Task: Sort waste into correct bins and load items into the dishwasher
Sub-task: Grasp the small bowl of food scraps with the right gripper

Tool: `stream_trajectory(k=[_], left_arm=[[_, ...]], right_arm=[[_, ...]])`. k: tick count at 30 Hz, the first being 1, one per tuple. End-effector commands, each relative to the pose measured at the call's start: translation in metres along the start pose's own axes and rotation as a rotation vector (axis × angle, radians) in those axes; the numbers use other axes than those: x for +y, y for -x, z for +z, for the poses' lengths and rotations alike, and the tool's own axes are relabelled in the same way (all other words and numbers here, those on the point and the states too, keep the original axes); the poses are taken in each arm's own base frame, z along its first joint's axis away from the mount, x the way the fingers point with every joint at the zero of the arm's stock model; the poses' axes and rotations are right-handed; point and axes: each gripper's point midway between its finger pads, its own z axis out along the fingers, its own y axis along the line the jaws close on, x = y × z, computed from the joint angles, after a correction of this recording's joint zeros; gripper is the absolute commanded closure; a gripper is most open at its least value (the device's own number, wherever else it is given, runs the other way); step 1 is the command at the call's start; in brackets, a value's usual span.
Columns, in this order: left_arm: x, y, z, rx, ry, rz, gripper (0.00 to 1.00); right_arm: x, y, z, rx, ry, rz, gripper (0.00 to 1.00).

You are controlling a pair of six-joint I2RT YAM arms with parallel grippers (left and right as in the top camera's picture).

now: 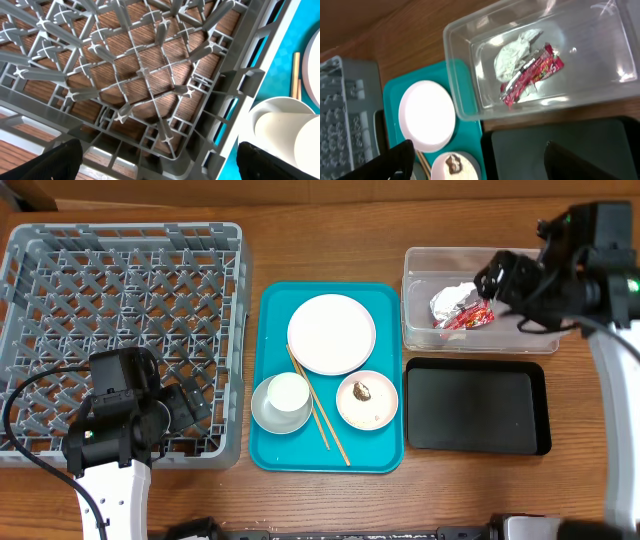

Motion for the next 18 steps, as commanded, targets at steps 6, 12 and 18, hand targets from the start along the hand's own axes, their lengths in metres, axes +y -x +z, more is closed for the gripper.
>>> stream_trajectory(k=[6, 12, 18], left_arm=[[0.0, 0.009, -0.005, -0.027, 0.0, -0.026, 0.0], [0.0, 0.009, -0.005, -0.025, 0.001, -0.026, 0.0], [0.0, 0.008, -0.005, -0.024, 0.0, -0.026, 0.0]], right_arm=[[0.059, -0.133, 0.033, 0.231, 0.102, -0.449, 0.22], [0.111, -0.229, 0.095, 0.377, 0.202, -0.713, 0.33], [0.115, -0.276, 0.17, 0.466, 0.077, -0.722, 0.43]])
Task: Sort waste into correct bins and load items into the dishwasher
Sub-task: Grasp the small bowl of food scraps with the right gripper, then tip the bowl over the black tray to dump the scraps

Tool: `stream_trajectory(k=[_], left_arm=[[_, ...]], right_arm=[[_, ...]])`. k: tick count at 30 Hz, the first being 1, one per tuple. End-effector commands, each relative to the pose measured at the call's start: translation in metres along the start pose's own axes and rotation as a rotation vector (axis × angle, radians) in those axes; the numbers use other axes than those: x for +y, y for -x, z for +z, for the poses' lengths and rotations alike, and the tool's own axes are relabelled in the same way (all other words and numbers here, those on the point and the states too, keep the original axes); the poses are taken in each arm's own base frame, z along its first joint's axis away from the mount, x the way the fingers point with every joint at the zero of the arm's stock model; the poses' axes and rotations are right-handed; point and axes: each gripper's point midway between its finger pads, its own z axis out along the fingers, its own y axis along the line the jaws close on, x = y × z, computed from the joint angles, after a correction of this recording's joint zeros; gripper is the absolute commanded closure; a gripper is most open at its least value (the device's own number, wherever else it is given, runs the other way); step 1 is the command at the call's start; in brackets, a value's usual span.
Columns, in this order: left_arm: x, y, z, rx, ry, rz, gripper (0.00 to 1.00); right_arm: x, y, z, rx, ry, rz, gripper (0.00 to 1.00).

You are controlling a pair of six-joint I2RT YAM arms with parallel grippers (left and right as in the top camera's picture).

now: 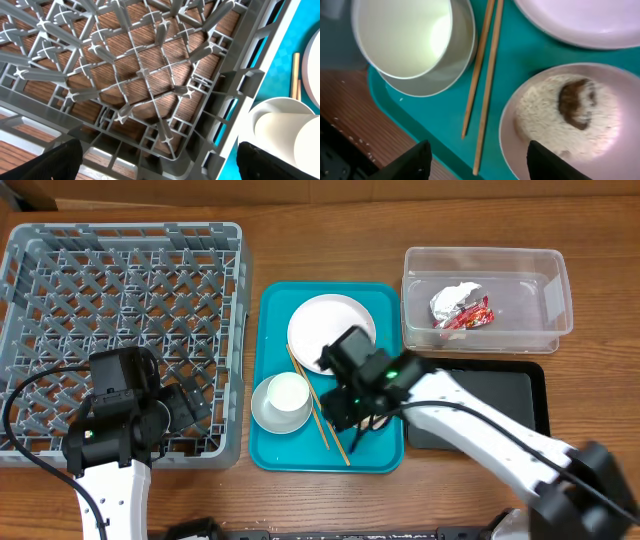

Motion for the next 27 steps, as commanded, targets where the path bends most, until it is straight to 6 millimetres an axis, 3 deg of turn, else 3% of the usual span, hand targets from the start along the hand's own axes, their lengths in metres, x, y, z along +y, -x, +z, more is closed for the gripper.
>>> stream_trajectory(k=[1, 2, 4, 6, 9, 12, 14, 17, 18, 21, 23, 27], left_arm=[[0.0, 0.008, -0.005, -0.023, 0.001, -0.026, 0.0], [0.0, 0.008, -0.005, -0.024, 0.001, -0.026, 0.0], [0.0, 0.008, -0.005, -0.023, 0.001, -0.026, 0.0], [0.0, 0.007, -0.005, -0.021, 0.001, -0.026, 0.0], [0.0, 0.007, -0.005, -0.02, 0.001, -0.026, 0.0], [0.0, 0.007, -0.005, -0.02, 0.002, -0.026, 0.0], [0.0, 0.007, -0.005, -0.02, 0.002, -0.026, 0.0], [0.0, 0.007, -0.005, -0.02, 0.002, -0.026, 0.0], [0.0, 0.007, -0.005, -0.02, 0.002, -0.026, 0.0], [0.0, 0.007, -0.005, -0.02, 0.002, -0.026, 0.0], [0.0, 0.007, -0.005, -0.021, 0.002, -0.026, 0.0], [0.0, 0.007, -0.005, -0.02, 0.002, -0.026, 0.0]], right_arm=[[-0.011, -0.002, 0.037, 0.041, -0.069, 0.062, 0.47], [-0.014, -0.003, 0.049, 0.058, -0.075, 0.08, 0.6], [-0.018, -0.004, 0.057, 0.071, -0.089, 0.093, 0.74], [-0.023, -0.003, 0.056, 0.061, -0.114, 0.109, 0.77], [-0.027, -0.005, 0.055, 0.067, -0.14, 0.128, 0.96], [-0.025, -0.004, 0.049, 0.076, -0.143, 0.138, 0.96], [-0.019, 0.008, 0.033, 0.043, -0.132, 0.134, 0.96], [-0.015, 0.036, -0.014, -0.077, -0.097, 0.182, 0.96], [-0.023, 0.046, -0.043, -0.152, -0.072, 0.255, 0.96], [-0.055, 0.049, -0.085, -0.211, 0.013, 0.463, 0.96], [-0.083, 0.039, -0.096, -0.172, 0.103, 0.602, 0.96], [-0.117, 0.017, -0.094, -0.136, 0.287, 0.738, 0.96]])
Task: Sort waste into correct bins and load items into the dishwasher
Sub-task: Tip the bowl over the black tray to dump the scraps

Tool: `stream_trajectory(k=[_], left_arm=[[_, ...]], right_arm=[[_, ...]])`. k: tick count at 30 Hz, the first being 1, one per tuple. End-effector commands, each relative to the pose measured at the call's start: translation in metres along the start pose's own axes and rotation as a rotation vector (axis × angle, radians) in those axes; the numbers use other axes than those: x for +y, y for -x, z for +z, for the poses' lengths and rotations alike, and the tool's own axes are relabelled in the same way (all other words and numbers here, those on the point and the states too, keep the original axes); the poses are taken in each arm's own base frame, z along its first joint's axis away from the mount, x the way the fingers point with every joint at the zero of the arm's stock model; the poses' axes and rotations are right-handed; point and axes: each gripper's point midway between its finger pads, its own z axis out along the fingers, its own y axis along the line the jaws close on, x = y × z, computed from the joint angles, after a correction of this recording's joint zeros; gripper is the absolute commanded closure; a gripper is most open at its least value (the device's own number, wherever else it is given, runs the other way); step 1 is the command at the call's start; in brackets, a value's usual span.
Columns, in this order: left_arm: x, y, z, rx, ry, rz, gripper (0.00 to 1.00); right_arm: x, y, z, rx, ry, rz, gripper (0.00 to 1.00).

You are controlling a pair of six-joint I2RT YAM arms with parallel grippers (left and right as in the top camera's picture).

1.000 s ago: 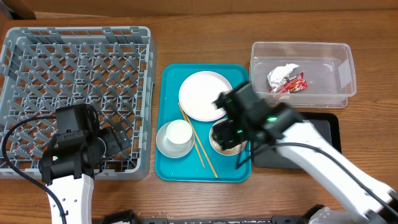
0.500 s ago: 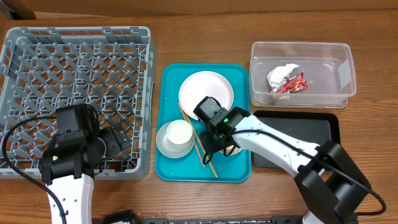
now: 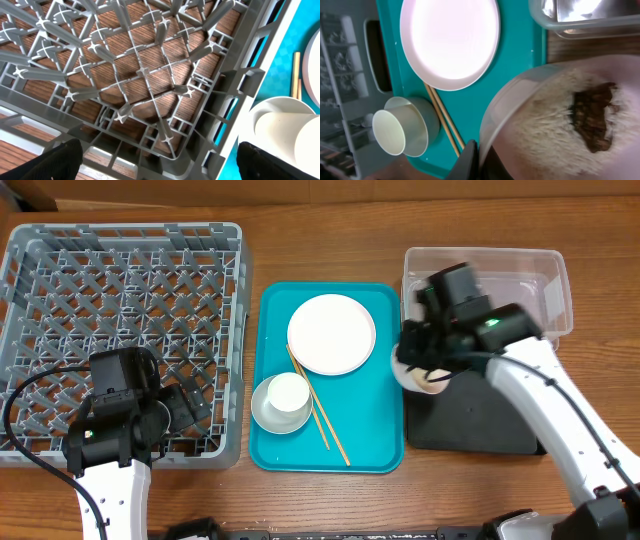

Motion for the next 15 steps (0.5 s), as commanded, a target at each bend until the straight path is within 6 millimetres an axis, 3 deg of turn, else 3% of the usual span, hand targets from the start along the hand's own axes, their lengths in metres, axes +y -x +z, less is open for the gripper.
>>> stream_trajectory(k=[1, 5, 8, 15], left_arm=[[0.0, 0.008, -0.006, -0.024, 0.001, -0.026, 0.0], [0.0, 0.008, -0.006, -0.024, 0.001, -0.026, 0.0], [0.0, 0.008, -0.006, -0.023, 0.001, -0.026, 0.0], [0.0, 0.008, -0.006, -0.023, 0.001, -0.026, 0.0]], right_arm=[[-0.009, -0.013, 0.0, 0.115, 0.214, 0.081, 0.96], [-0.036, -0.021, 0.0, 0.141, 0.479, 0.156, 0.96], [-0.055, -0.016, -0.005, 0.084, 0.625, 0.234, 0.96], [-0.099, 0.009, -0.052, -0.083, 0.897, 0.401, 0.96]])
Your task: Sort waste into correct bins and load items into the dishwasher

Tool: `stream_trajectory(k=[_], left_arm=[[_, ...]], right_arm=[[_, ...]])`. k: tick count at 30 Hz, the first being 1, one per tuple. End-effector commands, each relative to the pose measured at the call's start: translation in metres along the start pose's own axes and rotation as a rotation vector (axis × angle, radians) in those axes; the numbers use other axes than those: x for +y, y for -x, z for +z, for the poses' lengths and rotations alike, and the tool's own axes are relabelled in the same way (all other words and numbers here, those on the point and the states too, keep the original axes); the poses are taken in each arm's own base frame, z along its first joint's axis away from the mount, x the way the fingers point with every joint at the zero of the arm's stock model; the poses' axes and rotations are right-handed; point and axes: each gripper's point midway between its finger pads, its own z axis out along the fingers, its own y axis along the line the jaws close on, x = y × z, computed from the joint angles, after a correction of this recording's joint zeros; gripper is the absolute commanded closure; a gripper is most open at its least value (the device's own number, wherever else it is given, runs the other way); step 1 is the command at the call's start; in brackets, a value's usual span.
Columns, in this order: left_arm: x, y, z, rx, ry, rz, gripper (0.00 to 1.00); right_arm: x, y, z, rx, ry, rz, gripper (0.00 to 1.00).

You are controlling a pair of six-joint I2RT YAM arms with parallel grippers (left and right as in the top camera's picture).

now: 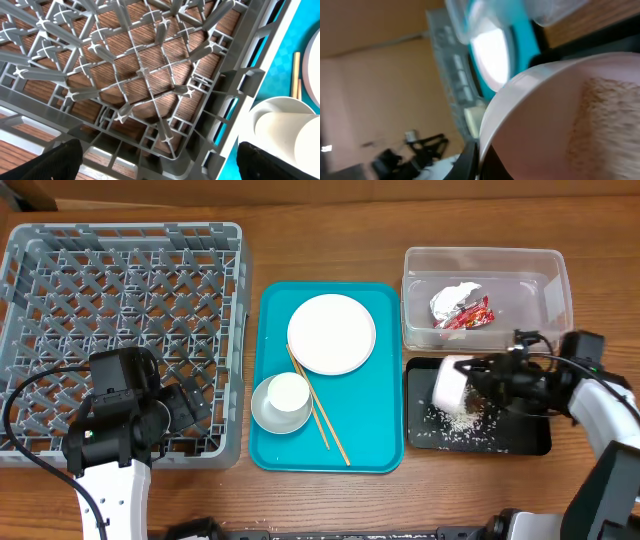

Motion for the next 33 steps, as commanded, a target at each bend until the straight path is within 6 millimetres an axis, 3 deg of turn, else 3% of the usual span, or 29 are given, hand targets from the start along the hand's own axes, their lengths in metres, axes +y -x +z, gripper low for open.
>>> stream_trajectory(k=[1, 5, 9, 22, 23, 26, 27, 28, 32, 33], left_arm=[[0.0, 0.008, -0.006, -0.022, 0.001, -0.026, 0.0], [0.001, 0.006, -0.006, -0.016, 0.003, -0.026, 0.0], [0.001, 0.006, -0.006, -0.016, 0.003, -0.026, 0.0], [0.001, 0.006, -0.006, -0.017, 0.003, -0.026, 0.0], [0.001, 0.006, -0.006, -0.017, 0.003, -0.026, 0.0], [0.001, 0.006, -0.006, -0.017, 0.003, -0.026, 0.0], [0.001, 0.006, -0.006, -0.017, 0.003, -0.026, 0.0], [0.001, 0.006, -0.006, -0.016, 0.003, -0.026, 0.0], [0.0, 0.007, -0.006, -0.021, 0.002, -0.026, 0.0], [0.0, 0.007, -0.006, -0.02, 0.002, -0.026, 0.0]], right_arm=[[0.028, 0.006, -0.026, -0.02, 0.221, 0.017, 0.96], [0.043, 0.014, -0.056, -0.064, 0.367, 0.056, 0.96], [0.039, 0.023, -0.071, -0.114, 0.379, 0.113, 0.96], [0.038, 0.024, -0.071, -0.12, 0.372, 0.108, 0.96], [0.033, 0.026, -0.07, -0.132, 0.34, 0.109, 0.96], [-0.04, 0.027, -0.053, -0.205, -0.083, 0.24, 0.96], [-0.047, 0.022, -0.05, -0.191, -0.135, 0.237, 0.96], [-0.046, 0.015, -0.042, -0.145, -0.162, 0.137, 0.96], [0.024, -0.009, -0.024, 0.044, -0.11, -0.252, 0.96], [0.032, -0.01, -0.021, 0.063, -0.145, -0.288, 0.96]])
